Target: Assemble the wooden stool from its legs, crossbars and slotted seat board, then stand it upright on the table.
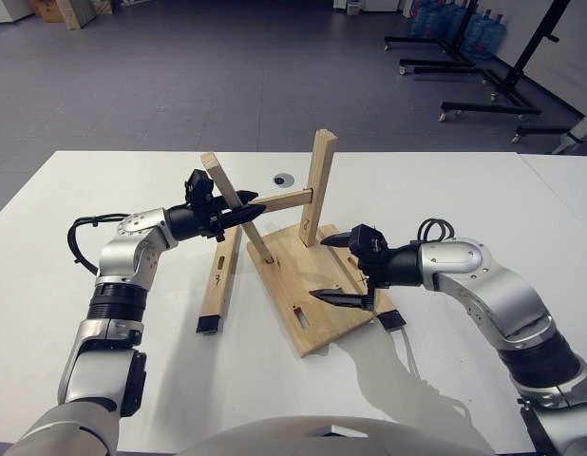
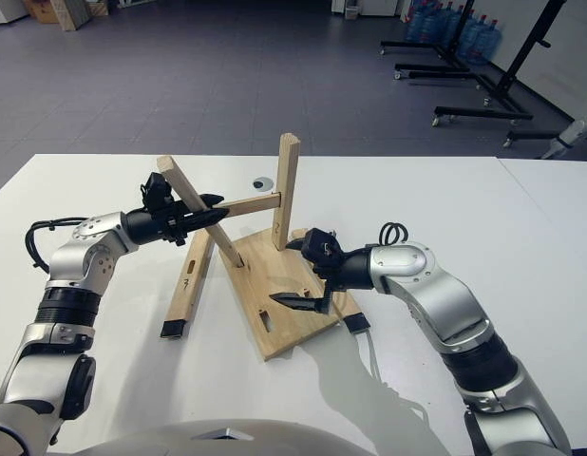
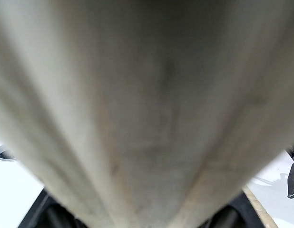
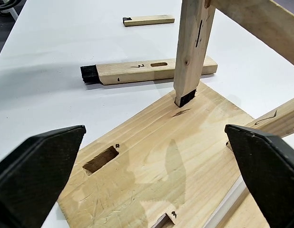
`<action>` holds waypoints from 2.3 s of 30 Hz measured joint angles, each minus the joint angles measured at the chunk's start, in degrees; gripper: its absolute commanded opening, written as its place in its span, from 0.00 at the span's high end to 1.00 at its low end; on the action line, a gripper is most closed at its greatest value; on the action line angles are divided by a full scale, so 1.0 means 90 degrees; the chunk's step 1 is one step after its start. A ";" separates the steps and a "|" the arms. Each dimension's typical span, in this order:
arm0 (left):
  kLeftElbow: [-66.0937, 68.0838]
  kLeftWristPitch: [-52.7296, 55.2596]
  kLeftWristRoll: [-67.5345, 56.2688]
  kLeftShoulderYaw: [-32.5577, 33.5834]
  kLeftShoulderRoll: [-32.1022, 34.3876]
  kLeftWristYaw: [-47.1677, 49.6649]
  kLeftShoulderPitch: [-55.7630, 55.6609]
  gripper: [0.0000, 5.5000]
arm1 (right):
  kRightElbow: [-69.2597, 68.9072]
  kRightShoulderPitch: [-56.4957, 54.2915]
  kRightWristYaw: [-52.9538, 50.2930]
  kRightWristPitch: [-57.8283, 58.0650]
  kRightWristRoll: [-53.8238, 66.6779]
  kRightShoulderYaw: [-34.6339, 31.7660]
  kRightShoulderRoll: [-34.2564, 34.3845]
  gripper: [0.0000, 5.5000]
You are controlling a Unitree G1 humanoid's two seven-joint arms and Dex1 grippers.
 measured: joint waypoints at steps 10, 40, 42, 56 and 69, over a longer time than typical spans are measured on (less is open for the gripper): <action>0.0063 -0.0100 0.0008 -0.0041 0.0000 0.0085 -0.0030 0.63 | -0.0222 -0.0260 -0.0155 0.0194 0.0199 -0.0129 0.0104 0.02; 0.0178 0.0123 -0.0096 -0.0049 -0.0052 0.0200 -0.0130 0.63 | 0.0100 -0.2491 -0.1966 0.0254 -0.0320 -0.0048 0.1670 0.76; 0.0174 0.0126 -0.0095 -0.0056 -0.0052 0.0201 -0.0130 0.63 | 0.0207 -0.2526 -0.2010 0.0245 -0.0387 -0.0019 0.1712 0.84; 0.0141 0.0185 -0.0109 -0.0096 -0.0062 0.0206 -0.0126 0.63 | 0.1293 -0.2710 -0.2647 -0.0089 -0.1407 0.0442 0.2344 0.97; 0.0106 0.0167 -0.0120 -0.0308 -0.0071 0.0195 -0.0138 0.63 | 0.1738 -0.2787 -0.2760 -0.0150 -0.1774 0.0462 0.2694 0.97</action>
